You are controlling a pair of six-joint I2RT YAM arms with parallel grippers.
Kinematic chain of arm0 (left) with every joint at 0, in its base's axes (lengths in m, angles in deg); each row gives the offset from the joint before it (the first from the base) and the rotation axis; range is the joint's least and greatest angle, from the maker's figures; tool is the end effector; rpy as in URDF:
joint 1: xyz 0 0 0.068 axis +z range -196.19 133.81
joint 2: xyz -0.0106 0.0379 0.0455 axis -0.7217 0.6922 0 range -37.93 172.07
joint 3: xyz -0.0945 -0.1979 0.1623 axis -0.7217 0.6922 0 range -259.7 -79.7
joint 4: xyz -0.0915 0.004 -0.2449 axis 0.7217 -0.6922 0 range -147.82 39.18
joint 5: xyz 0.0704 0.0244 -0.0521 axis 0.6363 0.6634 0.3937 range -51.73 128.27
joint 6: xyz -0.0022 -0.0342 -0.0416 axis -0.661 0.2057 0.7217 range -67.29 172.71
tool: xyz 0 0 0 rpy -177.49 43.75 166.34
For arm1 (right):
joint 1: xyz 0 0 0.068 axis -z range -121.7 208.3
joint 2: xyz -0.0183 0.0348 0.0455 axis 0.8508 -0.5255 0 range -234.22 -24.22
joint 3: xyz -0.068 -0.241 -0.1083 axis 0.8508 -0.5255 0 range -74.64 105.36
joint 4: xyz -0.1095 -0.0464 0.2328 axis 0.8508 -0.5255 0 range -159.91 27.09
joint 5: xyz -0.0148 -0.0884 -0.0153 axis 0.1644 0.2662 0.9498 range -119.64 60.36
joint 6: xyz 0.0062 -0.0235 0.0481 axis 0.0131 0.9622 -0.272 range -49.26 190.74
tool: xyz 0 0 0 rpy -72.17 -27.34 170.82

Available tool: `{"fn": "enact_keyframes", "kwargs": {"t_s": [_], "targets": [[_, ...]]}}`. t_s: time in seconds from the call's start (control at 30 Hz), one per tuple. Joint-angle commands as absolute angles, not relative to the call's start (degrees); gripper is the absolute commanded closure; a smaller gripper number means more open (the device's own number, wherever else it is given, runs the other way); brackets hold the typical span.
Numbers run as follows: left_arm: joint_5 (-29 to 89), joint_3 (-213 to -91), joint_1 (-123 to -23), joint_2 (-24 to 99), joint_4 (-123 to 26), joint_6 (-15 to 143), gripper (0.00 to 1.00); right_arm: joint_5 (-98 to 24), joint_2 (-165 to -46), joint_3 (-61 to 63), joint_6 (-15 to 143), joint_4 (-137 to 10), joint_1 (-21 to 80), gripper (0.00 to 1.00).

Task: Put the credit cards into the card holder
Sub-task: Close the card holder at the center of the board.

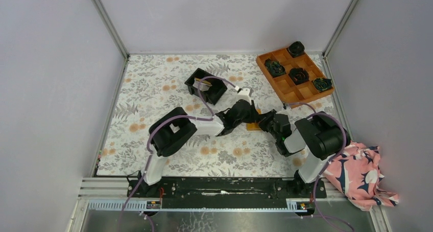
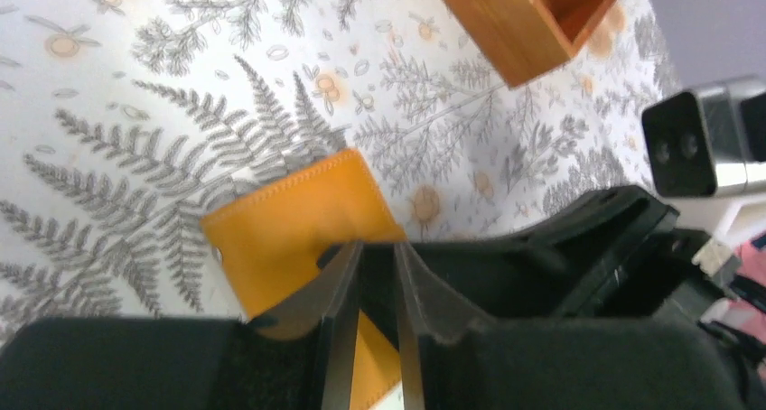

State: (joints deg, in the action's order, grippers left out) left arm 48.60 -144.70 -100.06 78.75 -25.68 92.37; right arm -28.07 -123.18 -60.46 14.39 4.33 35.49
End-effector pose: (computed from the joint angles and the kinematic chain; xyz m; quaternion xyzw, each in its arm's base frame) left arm 0.2617 -0.3477 0.1457 0.0578 0.8465 -0.3291 0.4146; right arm 0.2287 0.0951 0.1028 0.2405 0.7699 0.3680 0.4625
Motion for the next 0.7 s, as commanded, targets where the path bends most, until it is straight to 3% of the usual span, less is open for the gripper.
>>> {"fn": "enact_keyframes", "kwargs": {"t_s": [0.0, 0.13, 0.23, 0.47, 0.67], "targets": [[41.79, -150.19, -101.42, 87.33, -38.86, 88.77, 0.73, -32.33, -128.56, -62.68, 18.2, -10.75, 33.27, 1.0], [45.25, -146.72, -101.13, 83.17, -37.23, 90.15, 0.69, -32.67, -127.87, -62.28, 18.33, -11.09, 33.33, 1.0], [50.08, -142.56, -100.68, 77.11, -34.26, 91.31, 0.61, -33.65, -126.34, -61.54, 18.91, -12.06, 33.34, 1.0], [54.62, -134.67, -99.65, 71.69, -26.97, 93.74, 0.57, -34.47, -119.91, -57.78, 22.42, -19.69, 33.33, 0.78], [56.5, -127.49, -99.58, 68.4, -17.18, 95.54, 0.55, -33.58, -112.44, -54.62, 26.01, -27.33, 33.35, 0.71]]}}
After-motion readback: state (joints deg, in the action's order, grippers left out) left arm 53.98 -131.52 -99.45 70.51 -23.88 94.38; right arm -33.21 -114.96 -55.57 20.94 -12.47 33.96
